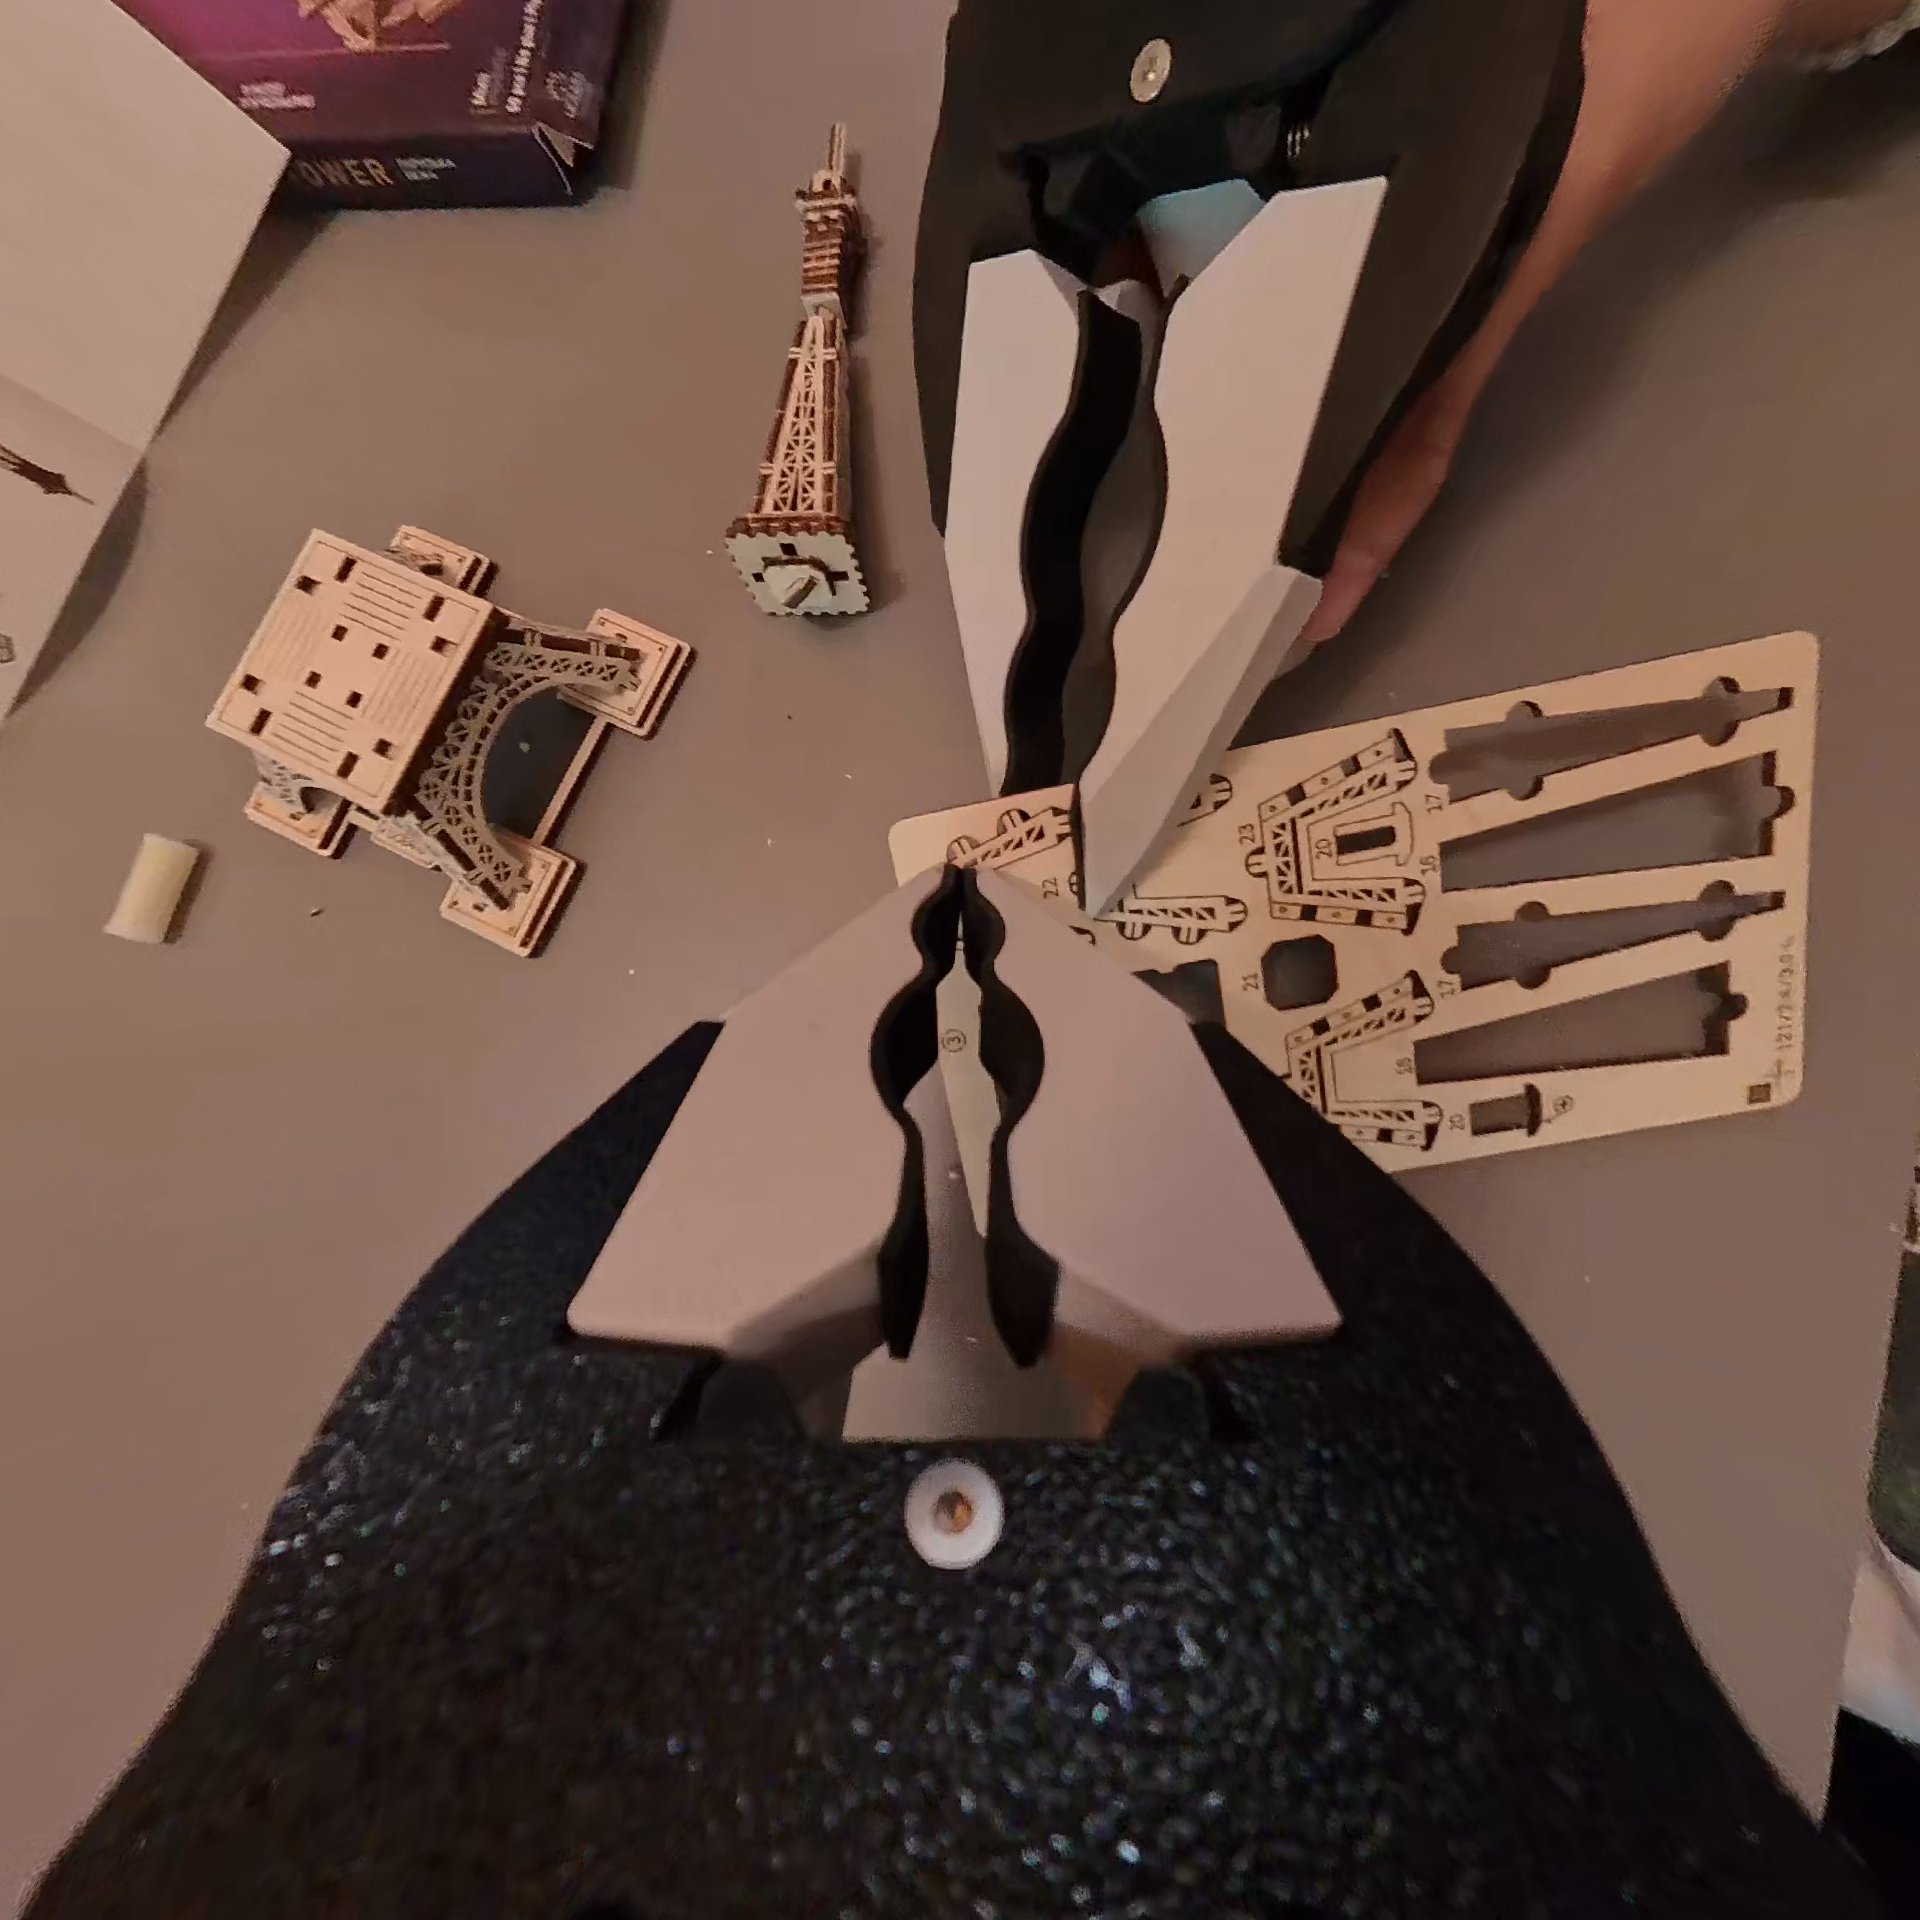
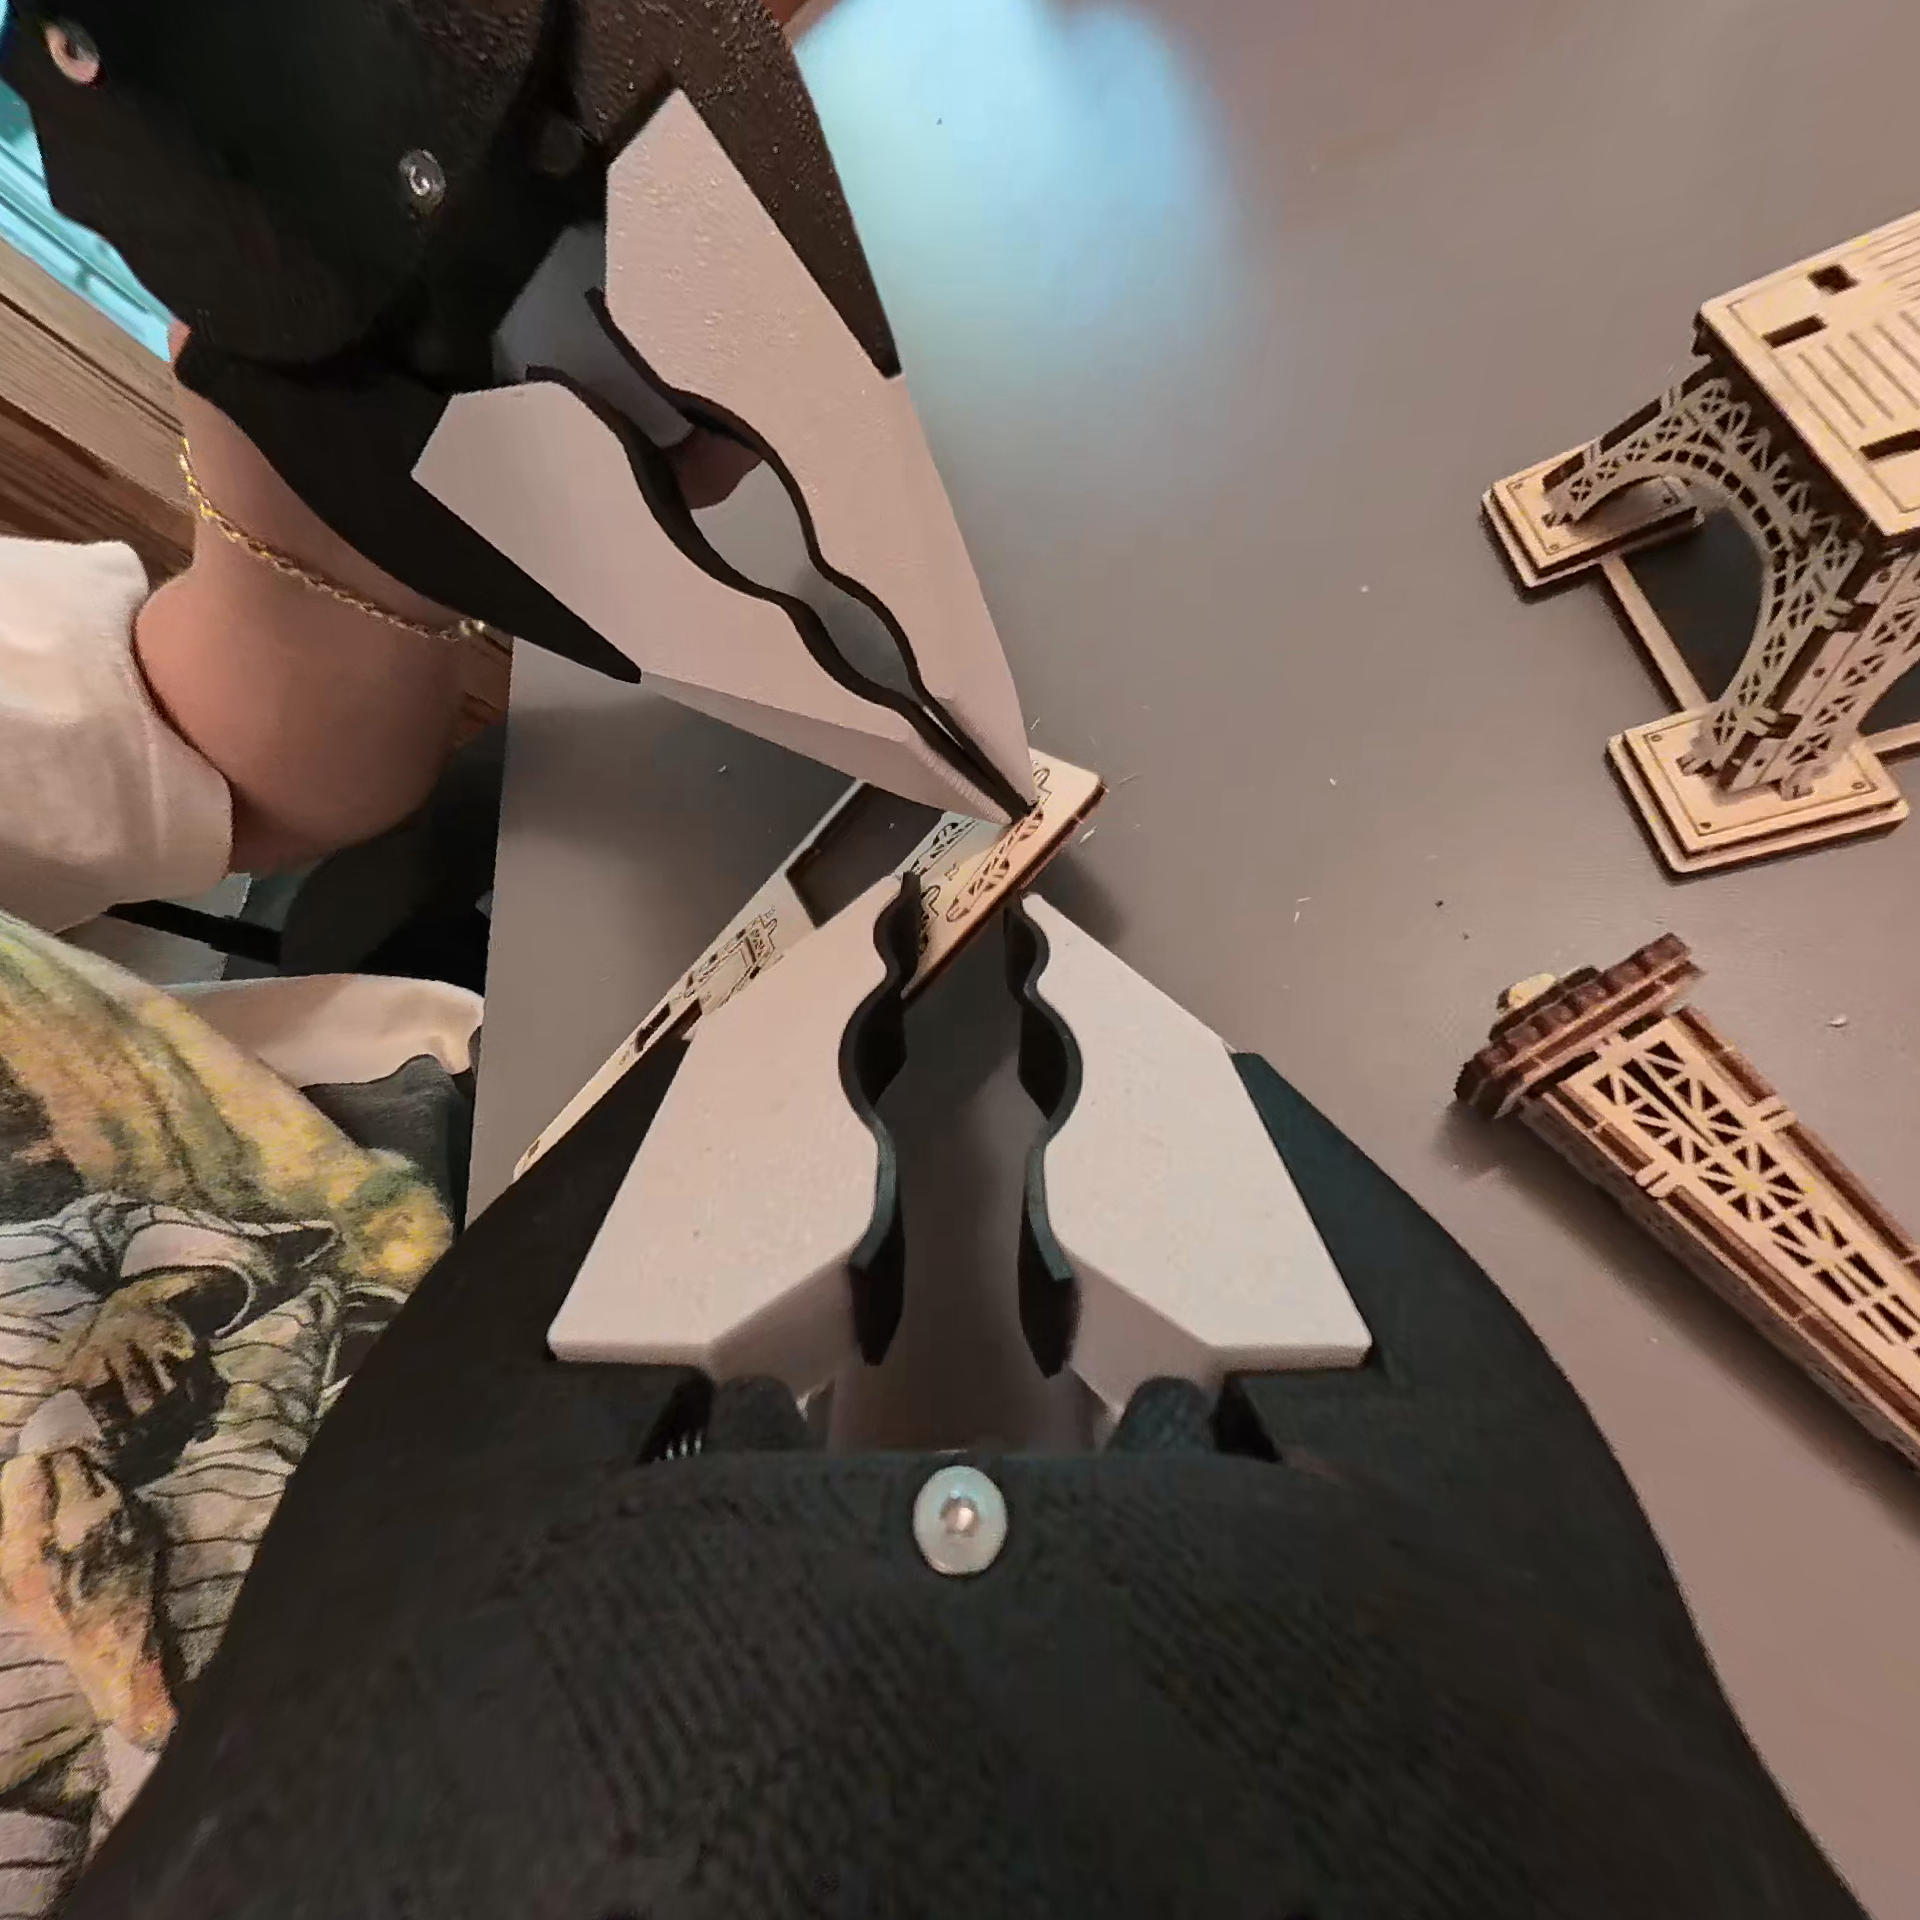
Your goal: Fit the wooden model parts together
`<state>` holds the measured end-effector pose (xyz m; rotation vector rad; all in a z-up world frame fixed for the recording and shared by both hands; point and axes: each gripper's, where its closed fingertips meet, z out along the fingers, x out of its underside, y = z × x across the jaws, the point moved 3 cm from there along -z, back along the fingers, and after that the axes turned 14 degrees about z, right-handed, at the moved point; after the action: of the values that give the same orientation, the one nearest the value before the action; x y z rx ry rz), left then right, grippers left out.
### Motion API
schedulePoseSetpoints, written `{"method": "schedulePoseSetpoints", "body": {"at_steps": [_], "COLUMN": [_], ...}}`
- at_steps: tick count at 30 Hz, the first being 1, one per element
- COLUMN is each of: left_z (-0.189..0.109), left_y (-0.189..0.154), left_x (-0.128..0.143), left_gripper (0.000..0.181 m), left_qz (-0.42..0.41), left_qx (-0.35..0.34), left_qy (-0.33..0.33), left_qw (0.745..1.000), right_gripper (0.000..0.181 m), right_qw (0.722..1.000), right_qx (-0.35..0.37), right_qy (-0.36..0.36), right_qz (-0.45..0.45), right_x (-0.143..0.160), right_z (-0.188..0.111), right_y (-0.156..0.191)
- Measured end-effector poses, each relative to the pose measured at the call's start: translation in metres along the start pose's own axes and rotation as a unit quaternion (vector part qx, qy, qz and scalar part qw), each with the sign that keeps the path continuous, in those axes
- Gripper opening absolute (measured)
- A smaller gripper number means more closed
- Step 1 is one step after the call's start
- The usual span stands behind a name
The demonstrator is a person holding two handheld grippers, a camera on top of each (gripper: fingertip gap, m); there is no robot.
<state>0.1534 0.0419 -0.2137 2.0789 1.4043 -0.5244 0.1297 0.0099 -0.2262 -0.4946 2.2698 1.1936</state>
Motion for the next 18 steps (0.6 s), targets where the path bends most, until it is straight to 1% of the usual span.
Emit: {"method": "schedulePoseSetpoints", "body": {"at_steps": [7, 15, 16, 18], "left_z": [0.0052, 0.0087, 0.0082, 0.0055], "left_y": [-0.0013, -0.0036, -0.0032, -0.0018], "left_x": [0.0009, -0.0007, -0.0013, -0.0022], "left_gripper": [0.000, 0.000, 0.000, 0.000], "left_qz": [0.058, 0.122, 0.128, 0.127], "left_qx": [0.032, 0.054, 0.052, 0.046], "left_qy": [0.051, 0.121, 0.122, 0.101], "left_qw": [0.997, 0.984, 0.983, 0.986], "right_gripper": [0.014, 0.015, 0.014, 0.014], "right_qw": [1.000, 0.999, 0.999, 0.999], "right_qx": [0.008, 0.018, 0.014, -0.009], "right_qy": [0.019, 0.032, 0.031, 0.027], "right_qz": [0.008, 0.002, 0.006, 0.025], "right_x": [0.0034, 0.0063, 0.0059, 0.0043], "right_z": [0.0033, 0.0055, 0.0053, 0.0035], "right_y": [-0.0031, -0.0041, -0.0042, -0.0038]}}
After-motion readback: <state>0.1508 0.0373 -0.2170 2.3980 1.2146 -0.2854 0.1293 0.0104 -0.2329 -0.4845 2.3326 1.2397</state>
